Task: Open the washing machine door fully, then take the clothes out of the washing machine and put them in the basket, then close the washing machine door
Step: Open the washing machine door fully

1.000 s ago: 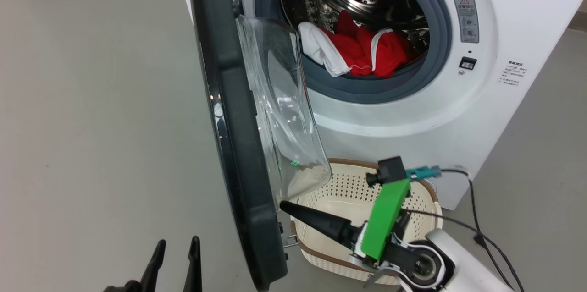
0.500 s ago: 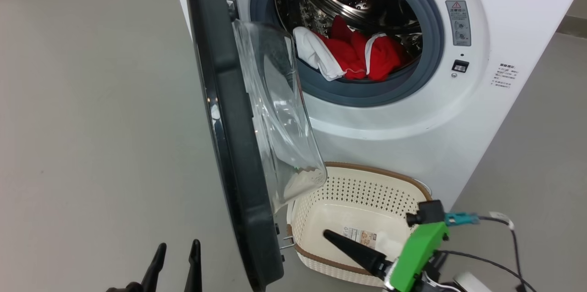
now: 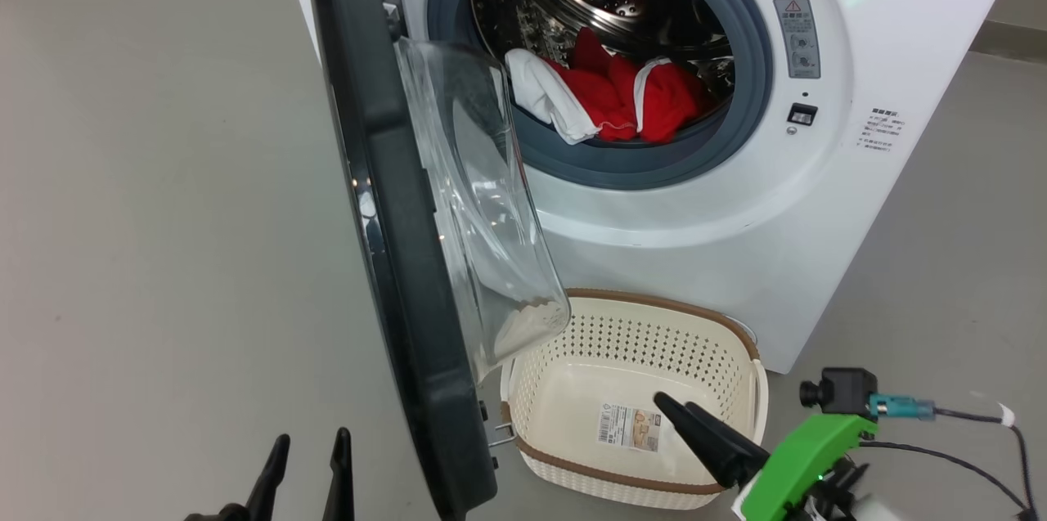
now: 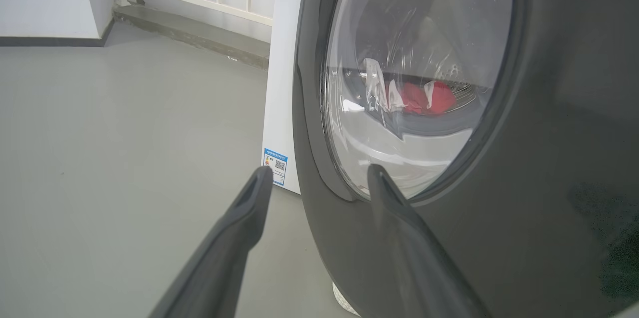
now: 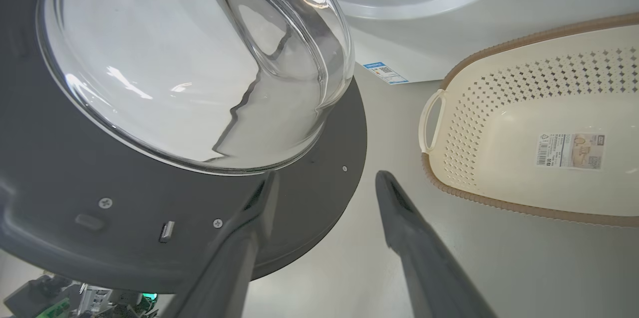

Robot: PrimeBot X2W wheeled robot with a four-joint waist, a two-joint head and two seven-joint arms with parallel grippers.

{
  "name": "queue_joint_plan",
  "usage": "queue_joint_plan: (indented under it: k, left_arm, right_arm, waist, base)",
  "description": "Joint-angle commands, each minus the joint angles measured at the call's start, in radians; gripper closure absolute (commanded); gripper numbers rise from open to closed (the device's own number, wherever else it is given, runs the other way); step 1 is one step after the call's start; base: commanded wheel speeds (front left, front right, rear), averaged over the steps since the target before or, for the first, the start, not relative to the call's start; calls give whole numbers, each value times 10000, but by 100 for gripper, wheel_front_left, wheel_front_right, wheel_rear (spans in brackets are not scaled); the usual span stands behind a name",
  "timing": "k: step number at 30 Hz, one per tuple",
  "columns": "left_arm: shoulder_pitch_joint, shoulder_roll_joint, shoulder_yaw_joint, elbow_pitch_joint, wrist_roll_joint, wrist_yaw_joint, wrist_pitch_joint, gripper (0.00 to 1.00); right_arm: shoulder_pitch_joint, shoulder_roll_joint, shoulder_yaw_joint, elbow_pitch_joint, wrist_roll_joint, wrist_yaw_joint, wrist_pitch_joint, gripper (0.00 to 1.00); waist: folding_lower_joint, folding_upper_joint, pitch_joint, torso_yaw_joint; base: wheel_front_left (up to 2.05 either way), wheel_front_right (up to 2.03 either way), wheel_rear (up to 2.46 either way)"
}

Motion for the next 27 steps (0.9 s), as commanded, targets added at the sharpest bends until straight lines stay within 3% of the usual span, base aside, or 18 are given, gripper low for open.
queue_joint_plan:
  k: [1, 10, 13, 27]
  left_arm:
    - [-95, 73, 368, -194, 88, -102, -122, 0]
    - [-98, 73, 414, -190, 102, -111, -122, 0]
    - [-94, 73, 424, -195, 111, -116, -122, 0]
    - [-106, 73, 477, -229, 111, -115, -122, 0]
  right_arm:
    - [-39, -109, 186, -189, -141, 77, -194, 0]
    - [-499, -857, 1501, 546, -1654, 77, -3062, 0]
    - [-611, -941, 1591, 792, -2293, 77, -3277, 0]
    - [728, 163, -1929, -370, -7535, 77, -3300, 0]
  waist:
    - [0, 0, 4, -13]
    - [0, 0, -15, -105]
    - [0, 0, -24, -127]
    - [0, 0, -51, -180]
  base:
    - [0, 0, 0]
    - [0, 0, 0]
    - [0, 0, 0]
    - [0, 0, 0]
